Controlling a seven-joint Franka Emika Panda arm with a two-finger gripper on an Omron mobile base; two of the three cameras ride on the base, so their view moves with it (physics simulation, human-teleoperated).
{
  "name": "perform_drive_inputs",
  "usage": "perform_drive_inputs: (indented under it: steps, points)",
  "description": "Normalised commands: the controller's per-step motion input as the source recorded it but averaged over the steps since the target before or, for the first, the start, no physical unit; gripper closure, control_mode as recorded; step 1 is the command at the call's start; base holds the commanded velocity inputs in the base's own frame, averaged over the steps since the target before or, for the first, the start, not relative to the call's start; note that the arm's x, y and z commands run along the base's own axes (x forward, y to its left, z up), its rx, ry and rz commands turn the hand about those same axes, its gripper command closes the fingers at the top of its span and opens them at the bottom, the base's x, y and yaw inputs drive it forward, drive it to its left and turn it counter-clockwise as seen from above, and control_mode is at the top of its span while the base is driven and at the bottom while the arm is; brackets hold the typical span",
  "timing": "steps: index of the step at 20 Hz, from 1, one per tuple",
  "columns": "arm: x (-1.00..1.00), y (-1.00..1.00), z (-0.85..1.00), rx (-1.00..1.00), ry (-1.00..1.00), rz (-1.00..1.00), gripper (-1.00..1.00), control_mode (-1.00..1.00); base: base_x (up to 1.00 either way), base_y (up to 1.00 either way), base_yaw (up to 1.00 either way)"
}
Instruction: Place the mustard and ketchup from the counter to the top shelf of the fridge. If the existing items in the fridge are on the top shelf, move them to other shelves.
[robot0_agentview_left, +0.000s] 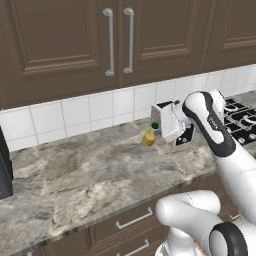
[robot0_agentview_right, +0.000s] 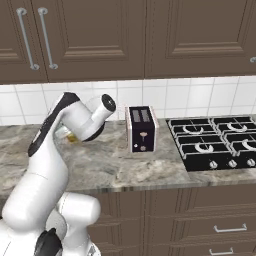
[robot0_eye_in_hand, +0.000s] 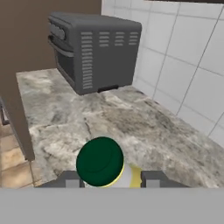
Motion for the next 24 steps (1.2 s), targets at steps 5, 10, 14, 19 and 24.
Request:
perform_drive_inputs:
  steps: [5, 10, 14, 19, 24]
  points:
    - [-0.86, -0.2, 1.0, -0.01, 0.0, -0.06, 1.0, -1.0, 0.0, 0.0, 0.0]
    - [-0.77, -0.5, 1.0, -0.11, 0.23, -0.08, 1.0, -1.0, 0.0, 0.0, 0.0]
    - [-0.59, -0.17, 0.76, -0.2, 0.41, -0.08, 1.0, -1.0, 0.0, 0.0, 0.0]
    - [-0.3, 0.0, 0.15, -0.09, 0.23, -0.04, 1.0, -1.0, 0.0, 0.0, 0.0]
    - [-0.57, -0.05, -0.02, 0.13, -0.01, 0.0, 1.0, -1.0, 0.0, 0.0, 0.0]
